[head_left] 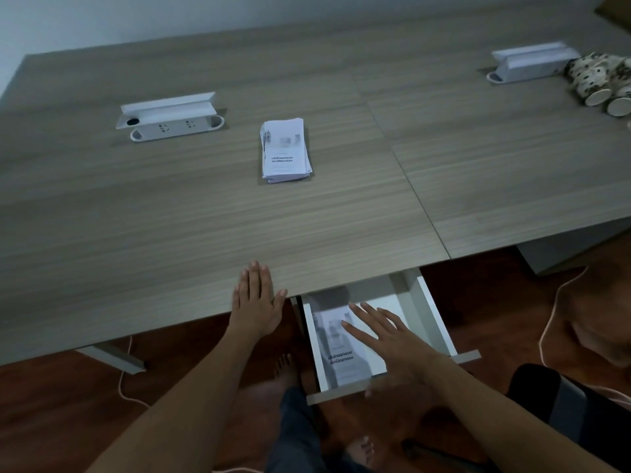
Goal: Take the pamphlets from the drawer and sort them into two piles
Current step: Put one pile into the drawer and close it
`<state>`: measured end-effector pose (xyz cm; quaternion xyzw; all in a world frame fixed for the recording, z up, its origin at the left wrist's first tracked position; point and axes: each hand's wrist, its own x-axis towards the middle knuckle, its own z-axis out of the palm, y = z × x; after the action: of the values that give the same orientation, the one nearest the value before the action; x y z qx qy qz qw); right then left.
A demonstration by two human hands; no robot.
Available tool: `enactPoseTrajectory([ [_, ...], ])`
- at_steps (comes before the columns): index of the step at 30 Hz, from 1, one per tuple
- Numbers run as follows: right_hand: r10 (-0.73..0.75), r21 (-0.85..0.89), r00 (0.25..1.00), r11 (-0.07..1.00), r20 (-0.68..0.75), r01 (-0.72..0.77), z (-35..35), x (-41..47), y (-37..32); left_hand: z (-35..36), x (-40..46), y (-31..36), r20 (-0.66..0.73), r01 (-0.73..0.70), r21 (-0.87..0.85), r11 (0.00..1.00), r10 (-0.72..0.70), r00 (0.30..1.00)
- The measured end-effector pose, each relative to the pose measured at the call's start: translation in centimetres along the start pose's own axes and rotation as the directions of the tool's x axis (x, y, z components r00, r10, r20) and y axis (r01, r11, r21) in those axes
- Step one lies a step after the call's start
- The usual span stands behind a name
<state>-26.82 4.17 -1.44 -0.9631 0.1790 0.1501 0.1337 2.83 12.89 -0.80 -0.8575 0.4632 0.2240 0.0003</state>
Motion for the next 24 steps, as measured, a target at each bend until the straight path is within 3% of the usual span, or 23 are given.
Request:
enactPoseTrajectory([
  [8, 0.001, -0.022, 0.999, 1.0, -0.049, -0.002, -2.1, 2.3, 0.7, 0.3, 0.9, -0.5, 0.068, 0.015, -0.023, 1.0, -0.013, 0.998],
  [24, 0.347, -0.095, 0.929, 0.928, -0.13, -0.36, -6.9, 9.1, 1.3, 0.8, 1.6, -0.7, 0.101, 0.026, -0.015, 1.0, -0.025, 0.995],
])
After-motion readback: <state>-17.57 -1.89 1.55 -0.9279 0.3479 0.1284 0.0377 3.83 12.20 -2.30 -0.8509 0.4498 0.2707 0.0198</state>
